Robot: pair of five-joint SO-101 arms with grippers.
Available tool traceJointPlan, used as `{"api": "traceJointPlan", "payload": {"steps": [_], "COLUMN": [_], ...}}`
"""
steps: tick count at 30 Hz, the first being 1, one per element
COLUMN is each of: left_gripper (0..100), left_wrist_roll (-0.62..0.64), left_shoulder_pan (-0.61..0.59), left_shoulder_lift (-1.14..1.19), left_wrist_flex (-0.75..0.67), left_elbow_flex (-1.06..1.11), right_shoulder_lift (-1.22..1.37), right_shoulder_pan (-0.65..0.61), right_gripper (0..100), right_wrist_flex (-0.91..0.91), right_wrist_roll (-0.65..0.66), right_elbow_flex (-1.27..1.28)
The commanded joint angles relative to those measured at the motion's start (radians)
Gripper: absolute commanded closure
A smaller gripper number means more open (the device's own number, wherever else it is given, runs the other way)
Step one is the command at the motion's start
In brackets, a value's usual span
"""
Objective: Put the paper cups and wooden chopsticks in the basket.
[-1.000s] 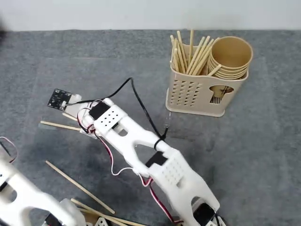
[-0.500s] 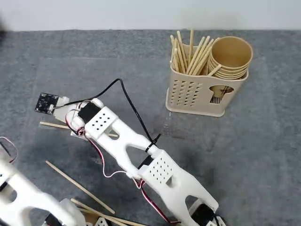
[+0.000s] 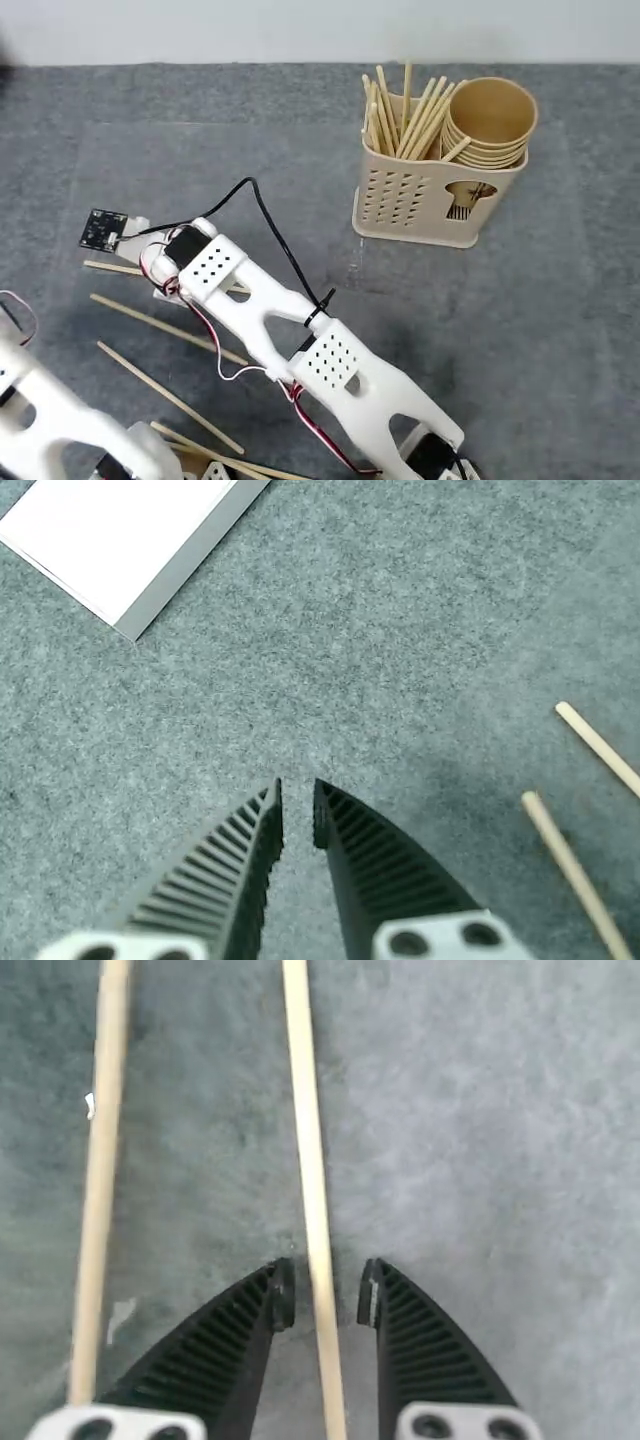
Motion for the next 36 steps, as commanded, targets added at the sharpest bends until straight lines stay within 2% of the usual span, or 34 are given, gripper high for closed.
{"api": "traceJointPlan", "payload": {"steps": [1,6,10,22,28,36], "left_gripper": [95,95,95,95,95,95], "left_wrist_roll": [0.003,0.003,0.003,-0.002,0.000,0.003], "left_shoulder_pan": [0.000,0.000,-0.002,-0.008,-0.075,-0.153], "left_shoulder_lift": [-0.012,-0.012,-0.012,-0.018,-0.020,-0.020], "left_wrist_flex": [-0.015,-0.015,-0.015,-0.015,-0.015,-0.015], "left_elbow_flex": [-0.004,-0.004,-0.004,-0.005,-0.025,-0.033], "right_shoulder_lift": [-0.065,-0.054,-0.028,-0.015,-0.016,-0.007], "right_shoulder_pan": [-0.033,-0.090,-0.130,-0.193,-0.257,-0.260], "right_gripper": [84.6,70.2,65.8,65.7,65.8,65.9], "right_wrist_flex": [0.074,0.203,0.248,0.289,0.323,0.329], "right_wrist_roll": [-0.046,-0.132,-0.160,-0.261,-0.318,-0.347], "right_elbow_flex": [-0.094,-0.146,-0.149,-0.150,-0.150,-0.146]}}
